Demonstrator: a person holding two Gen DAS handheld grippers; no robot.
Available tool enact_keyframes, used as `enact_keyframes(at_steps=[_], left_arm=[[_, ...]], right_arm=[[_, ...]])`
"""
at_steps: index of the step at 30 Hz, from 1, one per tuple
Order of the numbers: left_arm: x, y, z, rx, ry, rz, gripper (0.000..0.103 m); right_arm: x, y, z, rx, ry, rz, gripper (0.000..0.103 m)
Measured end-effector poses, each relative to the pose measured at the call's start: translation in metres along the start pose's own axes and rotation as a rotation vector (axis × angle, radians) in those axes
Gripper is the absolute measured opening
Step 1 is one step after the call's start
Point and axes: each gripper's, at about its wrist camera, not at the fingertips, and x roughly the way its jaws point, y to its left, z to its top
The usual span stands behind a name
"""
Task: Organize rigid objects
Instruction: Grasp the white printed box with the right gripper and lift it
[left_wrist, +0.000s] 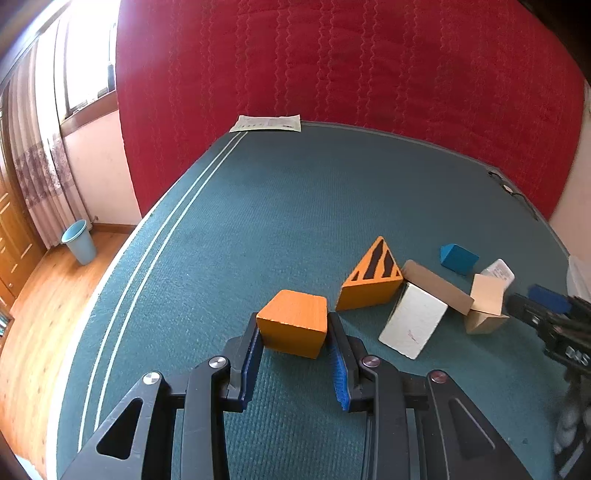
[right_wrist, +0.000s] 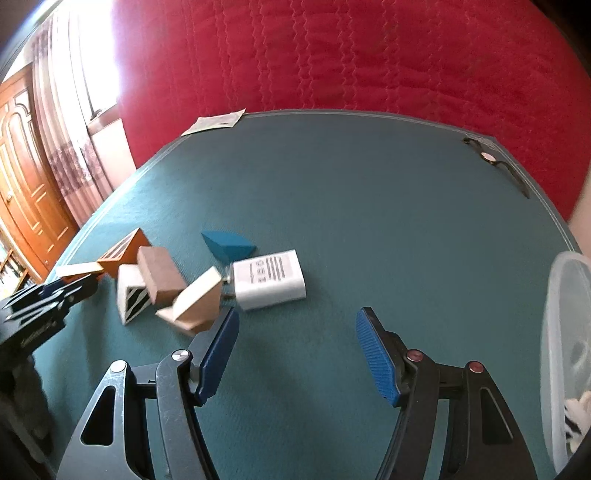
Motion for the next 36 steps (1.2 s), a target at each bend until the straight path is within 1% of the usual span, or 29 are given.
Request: enact_keyframes(at_steps=[4,9,14,18,20,21,22,23,28,33,36], left_arm=[[0.0,0.002,0.0,-0.014,0.004,-0.008,0.035],[0.001,0.003,0.0,-0.027,0.009,-0.015,0.034],[0.0,0.001,-0.001,-0.024,0.005,-0.012,0.034],[0.002,0.001,-0.001,-0.024,0.013,-0.021,0.034],[0.002,0.001,-0.002,-0.028,0.018,-0.021,0.034],[0.002,0.002,-0.002,-0.03,0.02,-0.021,0.034],[0.002,0.002,-0.003,-0.032,0.021,-0.023,0.034],[0.002,0.002,-0.003,-0.033,0.02,-0.022,0.034],[0.002,0.004,-0.005,-0.043,0.029,-0.029,0.035],[0.003,0.002,-0.005,-0.04,0.03,-0.029,0.035],[0.003,0.001,-0.005,-0.033,0.028,-0.031,0.033]], right_arm=[[0.014,0.004,0.008,-0.009,0.018,0.006,0.067],[0.018,0.011,0.012,-0.026,0.019,0.012,0.067],[0.021,0.011,0.015,0.002,0.025,0.033,0.068],[0.022,0.015,0.02,0.003,0.009,0.015,0.068],[0.023,0.017,0.022,-0.002,0.002,0.0,0.066],[0.023,0.017,0.022,-0.004,-0.001,0.0,0.061],[0.023,0.018,0.021,-0.005,-0.002,0.006,0.05],[0.023,0.018,0.02,-0.009,0.003,0.016,0.046],[0.018,0.019,0.014,-0.032,-0.006,-0.001,0.046],[0.011,0.015,0.008,-0.023,-0.015,-0.003,0.046],[0.006,0.014,0.004,-0.019,-0.02,-0.003,0.046]])
